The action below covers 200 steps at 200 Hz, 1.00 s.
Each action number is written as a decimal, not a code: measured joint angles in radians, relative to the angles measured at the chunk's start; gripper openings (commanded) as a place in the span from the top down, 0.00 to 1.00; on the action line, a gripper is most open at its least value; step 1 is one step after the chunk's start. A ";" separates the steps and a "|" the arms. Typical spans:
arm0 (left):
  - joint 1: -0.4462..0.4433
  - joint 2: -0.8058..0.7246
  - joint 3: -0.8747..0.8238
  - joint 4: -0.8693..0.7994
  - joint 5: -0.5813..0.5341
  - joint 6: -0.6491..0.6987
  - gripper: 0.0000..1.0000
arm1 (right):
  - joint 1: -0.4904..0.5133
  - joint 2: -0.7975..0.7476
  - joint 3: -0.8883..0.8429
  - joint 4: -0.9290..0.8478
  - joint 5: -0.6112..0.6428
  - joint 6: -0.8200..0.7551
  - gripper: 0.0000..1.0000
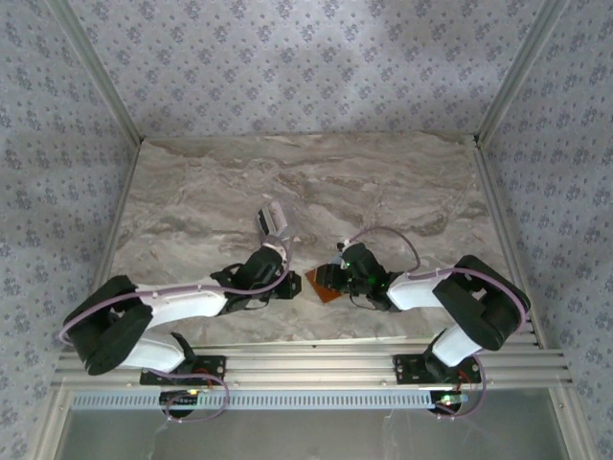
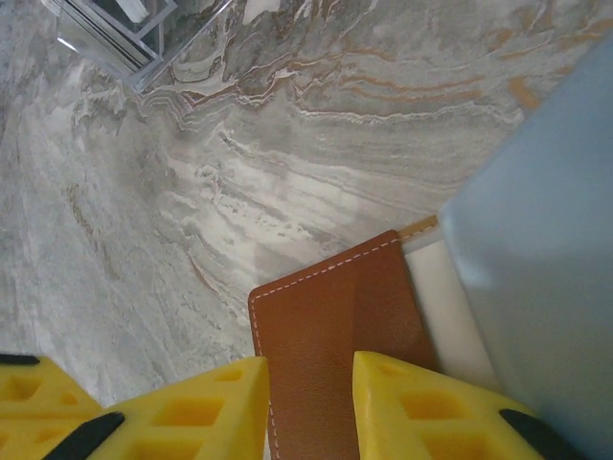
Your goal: Put the credit cards into the card holder
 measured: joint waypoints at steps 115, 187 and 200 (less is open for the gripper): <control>0.029 0.290 0.146 0.092 0.061 0.000 0.94 | -0.012 0.003 -0.014 0.010 -0.010 0.010 0.83; 0.035 0.325 0.156 0.137 0.079 0.030 0.93 | -0.006 -0.084 0.044 -0.225 -0.013 -0.059 0.67; 0.037 0.325 0.154 0.140 0.082 0.037 0.93 | -0.006 -0.106 0.068 -0.288 -0.004 -0.082 0.66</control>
